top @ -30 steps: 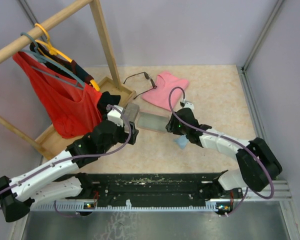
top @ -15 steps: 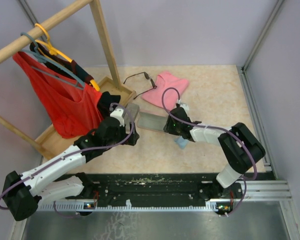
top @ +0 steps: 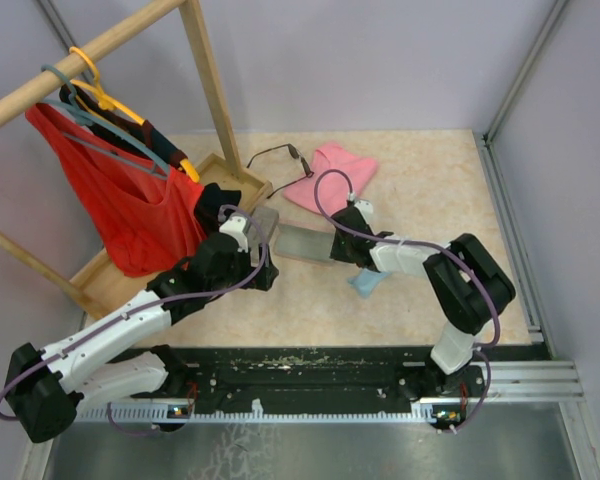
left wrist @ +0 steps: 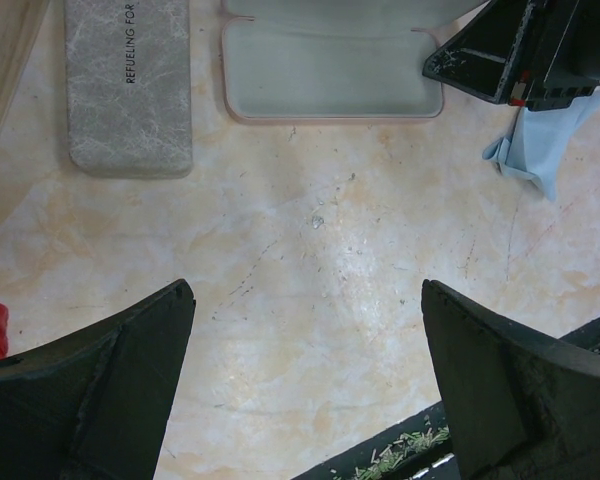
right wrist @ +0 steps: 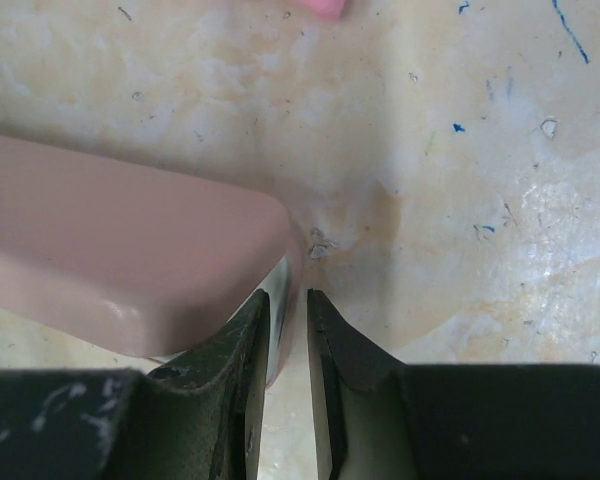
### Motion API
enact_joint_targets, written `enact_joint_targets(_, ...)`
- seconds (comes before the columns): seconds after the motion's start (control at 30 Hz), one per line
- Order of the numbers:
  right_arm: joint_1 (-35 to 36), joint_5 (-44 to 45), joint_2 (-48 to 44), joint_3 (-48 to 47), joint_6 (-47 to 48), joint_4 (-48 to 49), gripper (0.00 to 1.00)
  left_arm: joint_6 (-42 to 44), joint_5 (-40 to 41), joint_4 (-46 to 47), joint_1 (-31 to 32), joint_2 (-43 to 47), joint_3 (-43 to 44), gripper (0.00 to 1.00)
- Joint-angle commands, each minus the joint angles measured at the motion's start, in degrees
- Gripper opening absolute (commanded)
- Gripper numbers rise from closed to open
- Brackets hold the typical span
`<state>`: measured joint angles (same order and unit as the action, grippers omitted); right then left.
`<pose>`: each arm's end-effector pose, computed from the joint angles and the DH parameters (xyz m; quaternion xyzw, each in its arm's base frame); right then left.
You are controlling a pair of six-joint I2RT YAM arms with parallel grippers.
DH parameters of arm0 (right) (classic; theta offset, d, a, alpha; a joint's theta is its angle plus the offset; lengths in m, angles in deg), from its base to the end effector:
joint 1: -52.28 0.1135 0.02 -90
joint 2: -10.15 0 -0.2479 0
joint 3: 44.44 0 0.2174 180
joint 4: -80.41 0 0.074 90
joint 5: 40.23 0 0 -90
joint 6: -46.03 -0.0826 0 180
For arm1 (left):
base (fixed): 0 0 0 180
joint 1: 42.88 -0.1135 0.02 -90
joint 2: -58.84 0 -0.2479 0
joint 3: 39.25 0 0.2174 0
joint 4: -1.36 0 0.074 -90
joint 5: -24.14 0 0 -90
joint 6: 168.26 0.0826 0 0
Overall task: Organize the sunglasses
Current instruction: Adjust the sunglasses case at the center of the board.
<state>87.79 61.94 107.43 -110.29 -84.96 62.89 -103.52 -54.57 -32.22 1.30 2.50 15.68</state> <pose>0.2857 0.1825 0.1293 0.0816 0.9284 0.1379 0.3353 0.1740 -0.1465 0.2256 0.1003 0.8781 -0.1901 0.4274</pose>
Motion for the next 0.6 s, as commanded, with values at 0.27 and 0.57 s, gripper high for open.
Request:
enact_joint_targets(0.27,0.1,3.6,1.6,-4.1,3.0,-2.9,0.10,0.6,-0.7,1.2,-0.7,1.2,0.4,1.00)
enact_joint_targets(0.57,-3.5,2.9,1.7,-5.3,8.2,-2.8,0.04,0.6,-0.6,0.6,-0.7,2.1,0.2,1.00)
